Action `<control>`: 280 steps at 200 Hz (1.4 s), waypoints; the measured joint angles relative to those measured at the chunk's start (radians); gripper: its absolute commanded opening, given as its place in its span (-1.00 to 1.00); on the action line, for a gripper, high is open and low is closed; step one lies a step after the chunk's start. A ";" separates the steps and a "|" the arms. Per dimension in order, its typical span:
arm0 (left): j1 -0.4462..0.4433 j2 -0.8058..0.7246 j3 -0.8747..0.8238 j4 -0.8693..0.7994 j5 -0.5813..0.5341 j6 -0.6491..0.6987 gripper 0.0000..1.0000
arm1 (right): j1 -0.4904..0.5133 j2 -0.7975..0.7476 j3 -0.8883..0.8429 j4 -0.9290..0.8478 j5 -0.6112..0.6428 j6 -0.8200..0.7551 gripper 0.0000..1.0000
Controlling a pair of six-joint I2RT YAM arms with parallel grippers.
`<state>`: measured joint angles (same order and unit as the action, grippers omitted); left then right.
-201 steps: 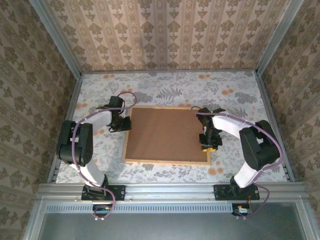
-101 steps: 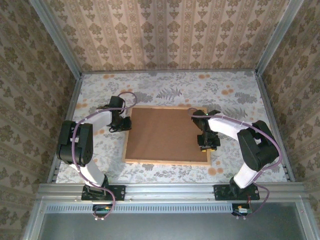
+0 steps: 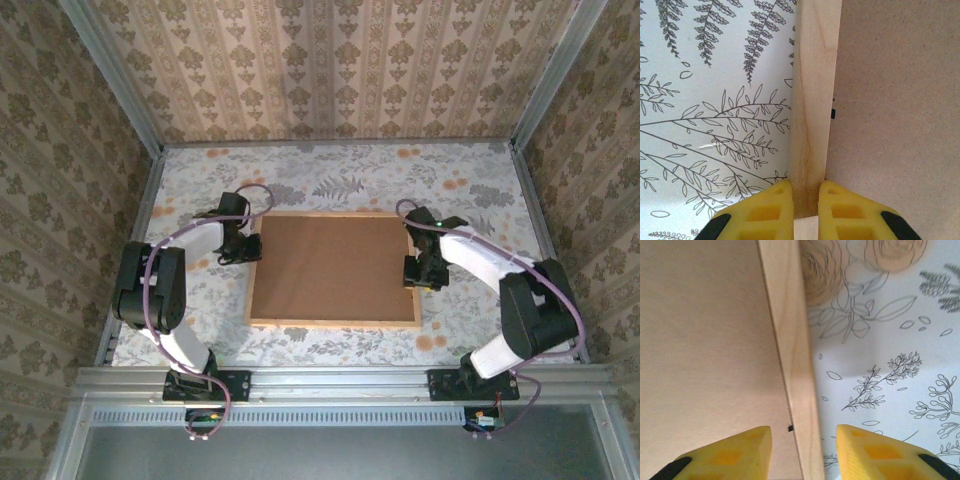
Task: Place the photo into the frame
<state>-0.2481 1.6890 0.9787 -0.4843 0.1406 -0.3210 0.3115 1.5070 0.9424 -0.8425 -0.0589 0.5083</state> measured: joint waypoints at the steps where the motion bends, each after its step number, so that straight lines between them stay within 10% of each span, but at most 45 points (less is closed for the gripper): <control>1: 0.000 0.000 0.000 0.000 0.000 0.000 -0.71 | -0.003 -0.004 0.000 0.003 -0.005 -0.001 -0.16; 73: -0.003 0.000 0.003 -0.007 -0.005 0.000 -0.67 | -0.048 -0.009 -0.037 0.031 -0.079 -0.061 -0.19; 188: 0.032 -0.001 0.080 -0.078 0.031 -0.024 -0.08 | -0.087 0.152 0.002 0.166 -0.127 -0.052 -0.51; 280: 0.095 0.006 0.134 -0.105 0.039 -0.026 -0.19 | -0.086 0.184 0.045 0.153 -0.124 -0.061 -0.73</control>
<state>-0.1532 1.6947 1.1130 -0.5896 0.1799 -0.3466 0.2253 1.6909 0.9871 -0.6891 -0.1829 0.4477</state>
